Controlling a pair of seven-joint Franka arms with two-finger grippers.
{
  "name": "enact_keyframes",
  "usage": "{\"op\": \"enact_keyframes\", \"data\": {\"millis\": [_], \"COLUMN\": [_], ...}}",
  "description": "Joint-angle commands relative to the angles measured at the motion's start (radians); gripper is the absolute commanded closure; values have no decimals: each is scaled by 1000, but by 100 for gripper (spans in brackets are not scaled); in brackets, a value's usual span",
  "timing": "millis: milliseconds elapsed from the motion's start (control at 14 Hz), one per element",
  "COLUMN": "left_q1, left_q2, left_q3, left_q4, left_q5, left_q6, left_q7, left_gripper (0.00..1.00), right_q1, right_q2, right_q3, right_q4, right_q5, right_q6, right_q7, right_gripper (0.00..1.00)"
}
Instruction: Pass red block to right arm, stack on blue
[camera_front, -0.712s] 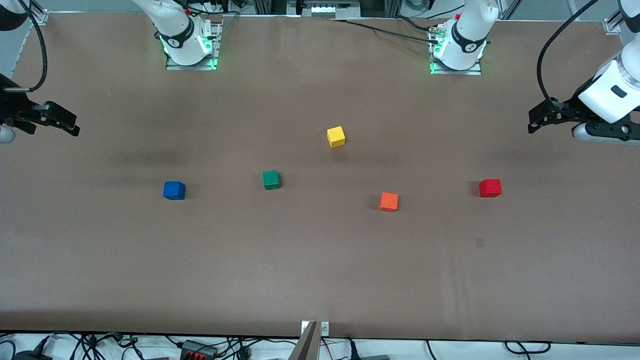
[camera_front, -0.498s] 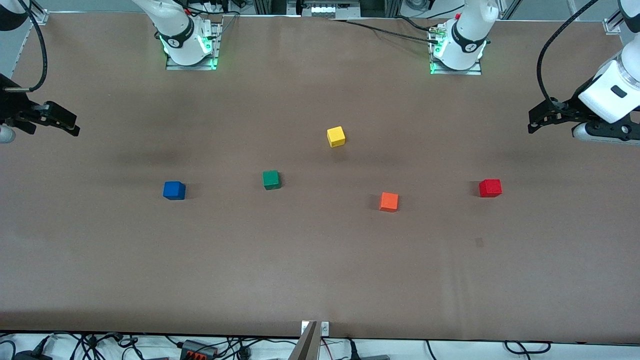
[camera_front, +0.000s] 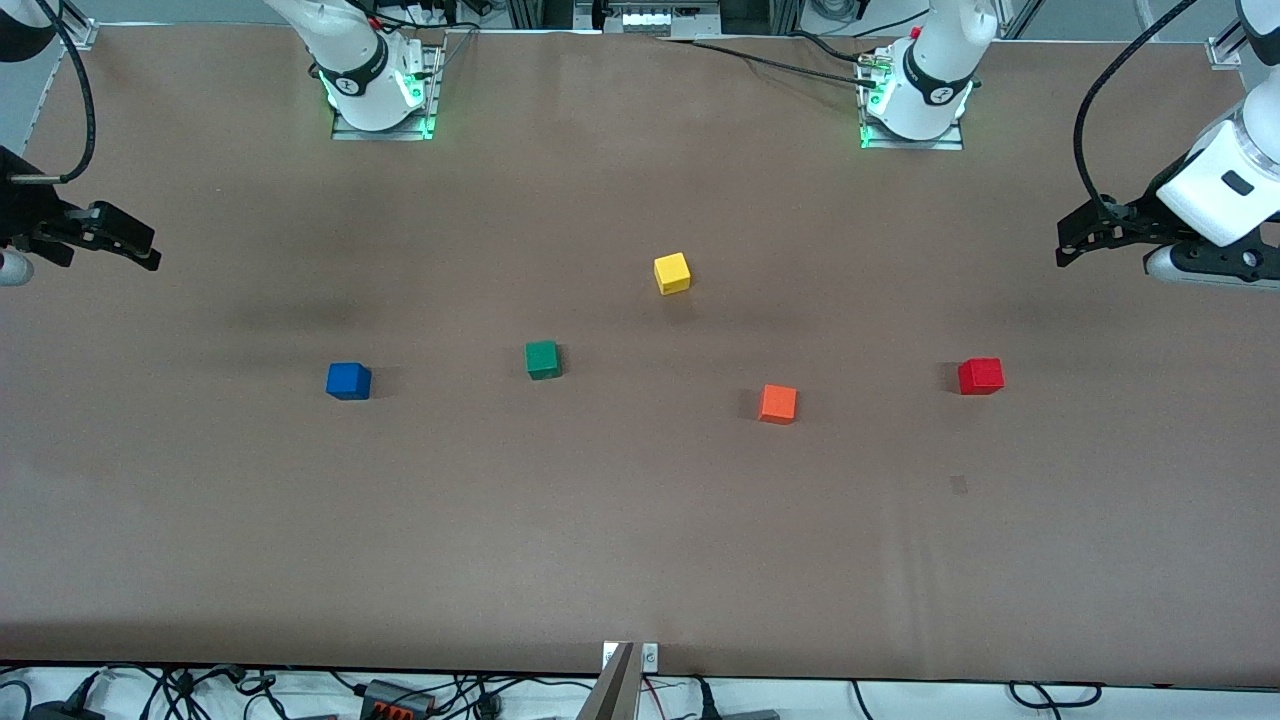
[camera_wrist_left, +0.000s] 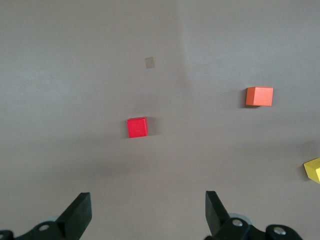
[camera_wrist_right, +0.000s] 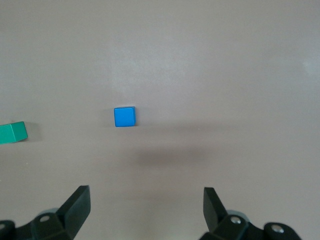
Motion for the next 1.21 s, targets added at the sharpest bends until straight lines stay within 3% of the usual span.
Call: {"op": "enact_keyframes", "data": {"millis": [0,1139], "left_q1": [10,13], "left_q2": [-4,2], "left_q3": [-5,-3], "left_q4": [16,14], "left_q5": [-21,-20], "left_q6": [-23,-29], "left_q7": [5,-5], "left_gripper": [0,0], "right_q1": [-11,3], "right_q2": [-16,-1], "right_q3": [3,9], "right_q4": [-11,-14], "right_q5": [-3,-7], "right_q6": [-7,-10], "right_q7": [-21,-21], "right_gripper": [0,0]}}
